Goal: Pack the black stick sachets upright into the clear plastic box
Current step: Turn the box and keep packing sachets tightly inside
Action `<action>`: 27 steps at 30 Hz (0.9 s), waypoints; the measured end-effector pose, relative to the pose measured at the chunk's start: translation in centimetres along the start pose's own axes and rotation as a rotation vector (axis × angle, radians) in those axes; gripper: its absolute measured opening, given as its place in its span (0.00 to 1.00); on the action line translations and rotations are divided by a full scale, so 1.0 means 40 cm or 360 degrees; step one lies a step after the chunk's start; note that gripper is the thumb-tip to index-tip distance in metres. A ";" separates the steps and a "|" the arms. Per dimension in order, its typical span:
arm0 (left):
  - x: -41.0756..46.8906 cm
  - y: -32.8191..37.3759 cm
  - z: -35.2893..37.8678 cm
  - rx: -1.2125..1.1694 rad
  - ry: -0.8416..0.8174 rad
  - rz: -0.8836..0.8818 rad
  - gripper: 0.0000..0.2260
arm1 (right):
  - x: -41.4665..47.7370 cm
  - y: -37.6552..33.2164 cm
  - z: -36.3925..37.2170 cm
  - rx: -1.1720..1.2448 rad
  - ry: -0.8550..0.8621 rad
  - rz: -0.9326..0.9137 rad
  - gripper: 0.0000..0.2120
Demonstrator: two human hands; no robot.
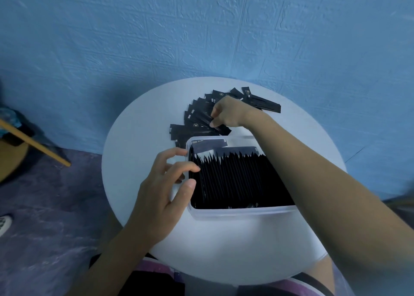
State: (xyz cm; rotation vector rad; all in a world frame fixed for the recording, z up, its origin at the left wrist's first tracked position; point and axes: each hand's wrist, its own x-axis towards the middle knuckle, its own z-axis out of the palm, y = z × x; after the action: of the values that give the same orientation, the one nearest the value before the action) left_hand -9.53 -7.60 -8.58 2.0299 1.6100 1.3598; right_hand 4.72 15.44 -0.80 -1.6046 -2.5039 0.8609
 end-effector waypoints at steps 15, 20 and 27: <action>-0.001 -0.003 0.002 0.0002 0.0028 0.0016 0.09 | -0.004 0.034 0.010 -0.0104 -0.0085 0.0032 0.15; 0.001 -0.002 0.002 0.0004 0.0033 0.0018 0.09 | -0.008 0.041 -0.002 0.0027 -0.0069 0.0029 0.17; 0.000 0.002 0.001 -0.0025 0.0028 0.0018 0.12 | -0.075 0.017 -0.072 0.0572 0.0176 -0.0098 0.06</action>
State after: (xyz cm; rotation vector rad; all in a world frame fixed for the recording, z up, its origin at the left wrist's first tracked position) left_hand -9.45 -7.60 -8.56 2.0270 1.5922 1.3934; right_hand 7.60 14.32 2.05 -1.4090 -2.1585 1.1047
